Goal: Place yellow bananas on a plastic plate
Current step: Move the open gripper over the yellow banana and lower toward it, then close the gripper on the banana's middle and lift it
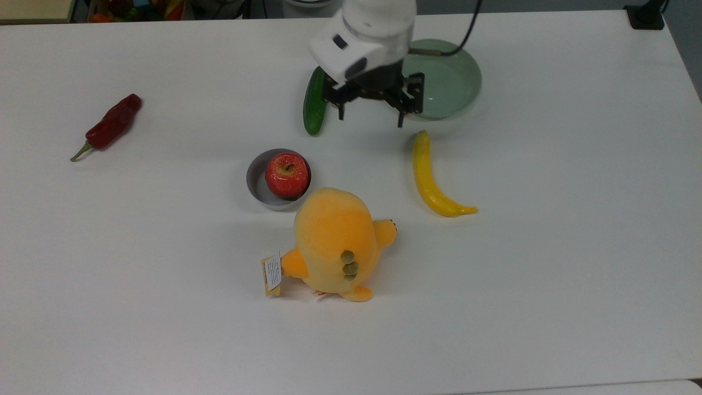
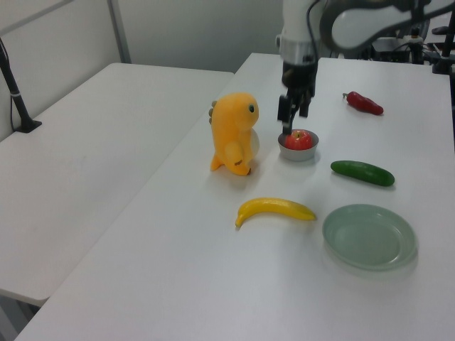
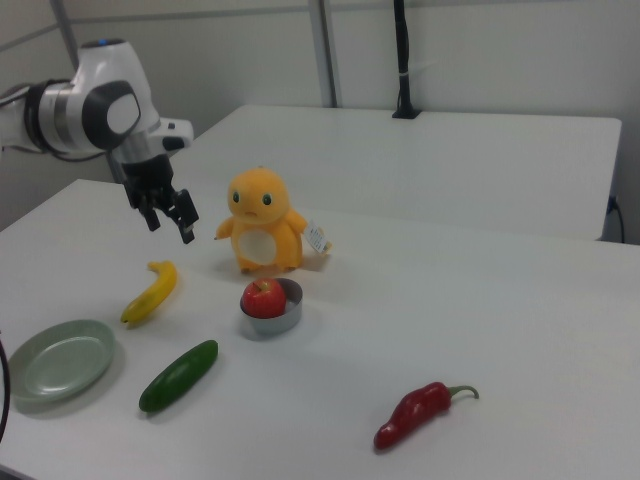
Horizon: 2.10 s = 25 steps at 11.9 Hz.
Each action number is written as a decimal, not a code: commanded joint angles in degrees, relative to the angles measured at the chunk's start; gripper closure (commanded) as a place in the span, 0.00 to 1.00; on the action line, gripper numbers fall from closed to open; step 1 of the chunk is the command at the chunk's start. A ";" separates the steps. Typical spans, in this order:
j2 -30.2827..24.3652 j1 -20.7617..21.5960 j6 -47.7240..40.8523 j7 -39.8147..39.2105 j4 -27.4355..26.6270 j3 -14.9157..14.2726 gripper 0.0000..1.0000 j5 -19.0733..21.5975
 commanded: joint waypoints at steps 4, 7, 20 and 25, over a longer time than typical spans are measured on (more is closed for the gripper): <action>8.20 3.58 6.56 1.44 -0.16 1.91 0.00 -4.00; 9.60 3.67 7.45 1.61 -0.52 3.50 0.00 -4.80; 15.67 4.54 15.01 11.37 -0.87 5.97 0.72 -16.84; 9.20 3.49 14.05 11.28 -4.18 9.03 0.72 -16.31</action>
